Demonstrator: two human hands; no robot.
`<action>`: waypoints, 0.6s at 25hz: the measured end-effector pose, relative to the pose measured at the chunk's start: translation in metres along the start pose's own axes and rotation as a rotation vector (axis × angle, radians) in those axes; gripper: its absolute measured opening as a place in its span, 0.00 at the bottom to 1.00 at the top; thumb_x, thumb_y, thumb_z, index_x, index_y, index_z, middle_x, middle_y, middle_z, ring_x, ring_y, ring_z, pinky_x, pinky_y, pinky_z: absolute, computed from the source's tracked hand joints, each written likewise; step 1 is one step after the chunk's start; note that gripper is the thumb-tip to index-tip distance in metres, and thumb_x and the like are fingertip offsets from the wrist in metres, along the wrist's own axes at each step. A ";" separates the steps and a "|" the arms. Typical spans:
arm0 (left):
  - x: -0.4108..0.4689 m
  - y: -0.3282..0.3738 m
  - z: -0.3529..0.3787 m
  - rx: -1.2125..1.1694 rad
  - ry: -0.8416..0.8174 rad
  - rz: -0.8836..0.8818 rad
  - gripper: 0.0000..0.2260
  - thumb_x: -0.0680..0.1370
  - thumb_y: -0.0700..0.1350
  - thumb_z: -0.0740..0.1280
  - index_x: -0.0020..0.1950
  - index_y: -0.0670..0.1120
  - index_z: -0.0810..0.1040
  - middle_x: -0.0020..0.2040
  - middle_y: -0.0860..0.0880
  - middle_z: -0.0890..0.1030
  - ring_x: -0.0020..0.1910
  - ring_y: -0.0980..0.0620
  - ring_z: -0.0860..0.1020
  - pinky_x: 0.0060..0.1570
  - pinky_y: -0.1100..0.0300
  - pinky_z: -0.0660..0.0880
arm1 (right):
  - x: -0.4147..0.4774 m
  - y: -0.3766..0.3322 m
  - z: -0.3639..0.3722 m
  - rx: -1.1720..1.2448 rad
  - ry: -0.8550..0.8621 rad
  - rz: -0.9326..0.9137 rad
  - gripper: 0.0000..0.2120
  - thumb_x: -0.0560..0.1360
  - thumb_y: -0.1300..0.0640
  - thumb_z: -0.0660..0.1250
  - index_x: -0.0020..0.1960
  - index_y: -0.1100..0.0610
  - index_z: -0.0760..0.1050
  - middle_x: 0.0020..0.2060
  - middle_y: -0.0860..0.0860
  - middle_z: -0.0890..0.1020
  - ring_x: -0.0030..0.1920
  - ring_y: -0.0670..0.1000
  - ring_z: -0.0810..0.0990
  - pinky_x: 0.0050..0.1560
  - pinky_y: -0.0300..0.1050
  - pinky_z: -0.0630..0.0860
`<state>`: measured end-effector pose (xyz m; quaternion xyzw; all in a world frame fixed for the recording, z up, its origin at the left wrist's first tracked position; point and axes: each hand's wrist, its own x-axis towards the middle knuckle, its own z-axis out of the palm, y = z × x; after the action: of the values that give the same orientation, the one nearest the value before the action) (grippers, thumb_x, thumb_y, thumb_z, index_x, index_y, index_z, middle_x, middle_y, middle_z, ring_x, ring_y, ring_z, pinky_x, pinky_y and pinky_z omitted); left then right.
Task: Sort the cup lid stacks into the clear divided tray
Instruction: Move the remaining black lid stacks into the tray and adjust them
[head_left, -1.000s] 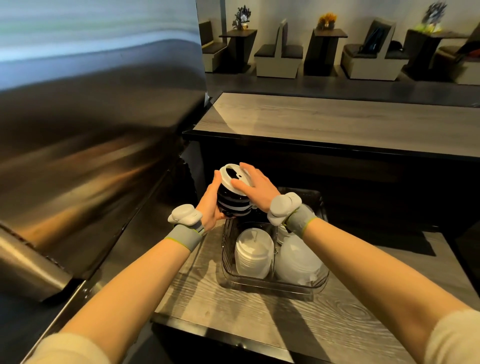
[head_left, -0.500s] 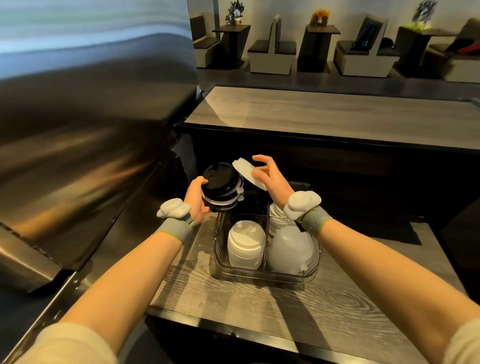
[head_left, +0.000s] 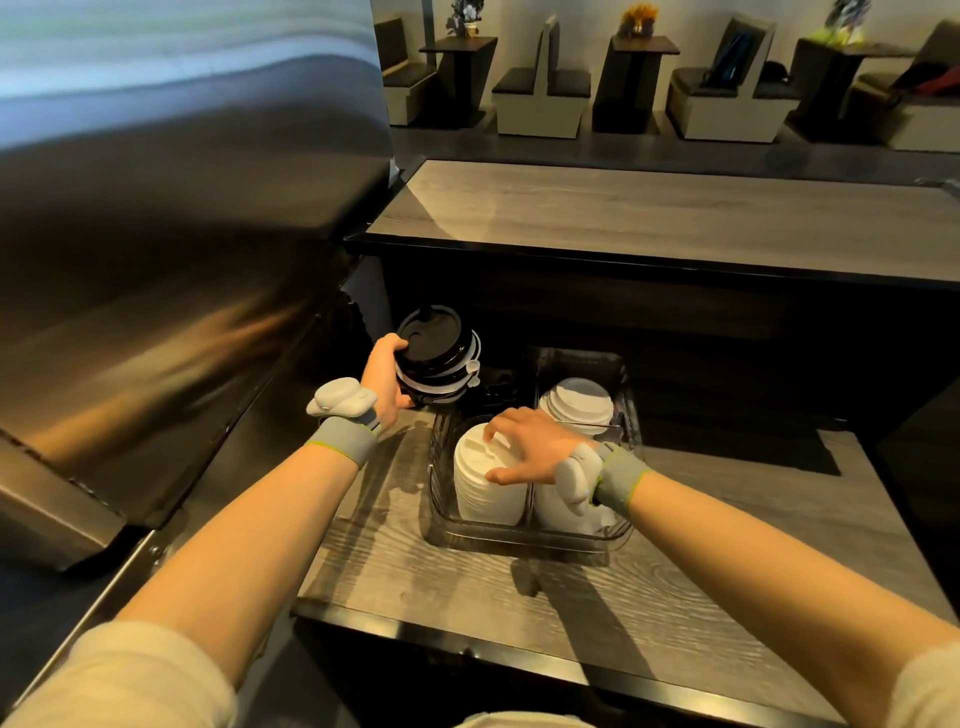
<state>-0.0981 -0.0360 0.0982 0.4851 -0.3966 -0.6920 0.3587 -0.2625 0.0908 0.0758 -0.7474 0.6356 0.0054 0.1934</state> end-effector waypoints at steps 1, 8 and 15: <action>0.000 -0.001 0.001 0.012 -0.008 0.002 0.09 0.77 0.48 0.55 0.53 0.46 0.71 0.44 0.49 0.77 0.40 0.52 0.75 0.39 0.58 0.71 | 0.000 0.002 -0.001 -0.008 0.002 0.005 0.27 0.72 0.43 0.67 0.66 0.56 0.71 0.63 0.55 0.71 0.63 0.55 0.69 0.65 0.49 0.66; -0.007 -0.006 0.011 0.094 -0.068 0.004 0.09 0.78 0.48 0.55 0.51 0.49 0.73 0.47 0.49 0.77 0.43 0.53 0.75 0.38 0.59 0.72 | 0.016 -0.014 -0.056 0.356 0.737 0.008 0.17 0.72 0.55 0.70 0.56 0.63 0.74 0.55 0.58 0.73 0.56 0.55 0.71 0.58 0.48 0.70; -0.014 -0.007 0.023 0.065 -0.150 0.014 0.22 0.80 0.60 0.50 0.67 0.50 0.71 0.58 0.49 0.79 0.57 0.48 0.78 0.48 0.54 0.76 | 0.037 -0.032 -0.067 0.613 0.495 0.147 0.37 0.74 0.47 0.68 0.76 0.54 0.54 0.72 0.58 0.64 0.72 0.57 0.64 0.71 0.47 0.62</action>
<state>-0.1174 -0.0155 0.1022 0.4404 -0.4479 -0.7106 0.3169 -0.2406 0.0394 0.1373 -0.5862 0.6870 -0.3508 0.2476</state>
